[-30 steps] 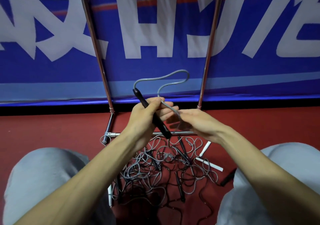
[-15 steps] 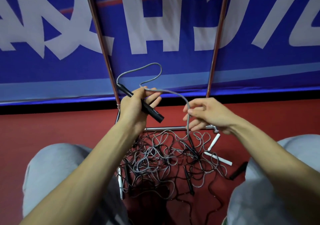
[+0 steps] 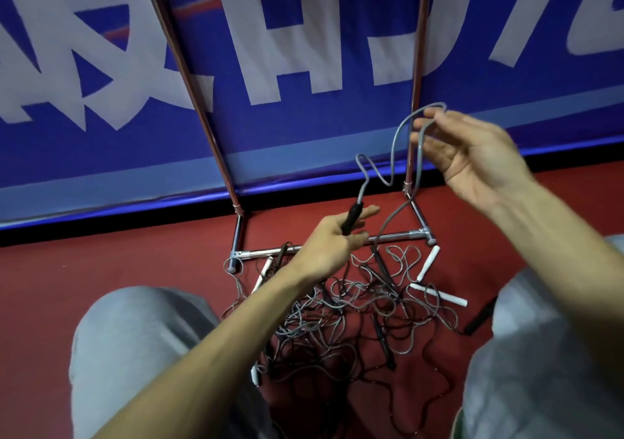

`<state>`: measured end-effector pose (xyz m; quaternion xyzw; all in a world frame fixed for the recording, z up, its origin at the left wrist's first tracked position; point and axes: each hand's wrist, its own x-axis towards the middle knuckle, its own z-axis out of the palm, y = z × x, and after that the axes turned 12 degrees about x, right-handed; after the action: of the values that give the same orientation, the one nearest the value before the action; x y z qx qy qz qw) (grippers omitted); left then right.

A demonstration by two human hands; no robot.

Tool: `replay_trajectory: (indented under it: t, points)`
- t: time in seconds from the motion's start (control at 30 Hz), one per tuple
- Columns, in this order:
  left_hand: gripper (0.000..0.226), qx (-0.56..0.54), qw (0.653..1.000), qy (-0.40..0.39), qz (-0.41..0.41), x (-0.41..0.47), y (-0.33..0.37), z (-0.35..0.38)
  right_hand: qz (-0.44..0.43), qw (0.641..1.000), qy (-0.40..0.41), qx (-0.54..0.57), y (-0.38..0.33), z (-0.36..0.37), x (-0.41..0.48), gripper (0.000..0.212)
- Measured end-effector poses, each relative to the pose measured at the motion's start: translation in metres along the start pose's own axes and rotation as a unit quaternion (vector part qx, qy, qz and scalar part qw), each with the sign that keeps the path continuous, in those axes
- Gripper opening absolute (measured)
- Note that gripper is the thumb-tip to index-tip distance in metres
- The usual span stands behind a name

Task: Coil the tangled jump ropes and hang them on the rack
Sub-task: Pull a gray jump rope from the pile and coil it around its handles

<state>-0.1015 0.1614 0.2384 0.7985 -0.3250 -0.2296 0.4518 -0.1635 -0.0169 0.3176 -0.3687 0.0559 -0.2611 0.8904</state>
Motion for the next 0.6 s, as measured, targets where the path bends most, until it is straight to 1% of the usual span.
replay_trajectory:
  t: [0.1, 0.17, 0.23, 0.33, 0.4, 0.43, 0.5, 0.53, 0.6]
  points:
    - [0.047, 0.007, 1.000, -0.026, 0.009, 0.006, -0.003, 0.008, 0.012, 1.000, 0.011, 0.019, 0.003, -0.004, 0.003, 0.010]
    - [0.046, 0.013, 1.000, -0.025, 0.006, 0.008, -0.005, 0.013, 0.028, 0.999, 0.016, 0.037, 0.010, -0.006, 0.005, 0.012]
    - [0.037, 0.003, 1.000, -0.031, -0.005, 0.006, -0.005, 0.016, 0.044, 0.998, 0.030, 0.041, 0.017, -0.007, 0.006, 0.013]
    - [0.015, -0.022, 0.999, -0.046, -0.013, 0.000, -0.005, 0.015, 0.047, 0.996, 0.066, 0.024, 0.024, -0.011, 0.009, 0.014]
    - [0.009, -0.039, 0.998, -0.054, -0.002, -0.004, -0.001, 0.010, 0.047, 0.995, 0.083, 0.005, 0.026, -0.015, 0.009, 0.008]
    - [0.011, -0.059, 0.997, -0.051, 0.002, -0.005, 0.001, 0.007, 0.053, 0.994, 0.089, -0.027, 0.027, -0.016, 0.009, 0.010]
    - [0.017, -0.107, 0.994, -0.023, 0.010, -0.008, 0.006, -0.003, 0.079, 0.983, 0.076, -0.145, 0.032, -0.019, 0.006, 0.018]
    - [0.017, -0.138, 0.990, -0.004, 0.010, -0.009, 0.010, -0.008, 0.094, 0.973, 0.060, -0.203, 0.036, -0.020, 0.004, 0.019]
    - [0.012, -0.213, 0.976, 0.034, 0.007, -0.010, 0.016, -0.019, 0.121, 0.950, 0.024, -0.285, 0.047, -0.018, -0.002, 0.017]
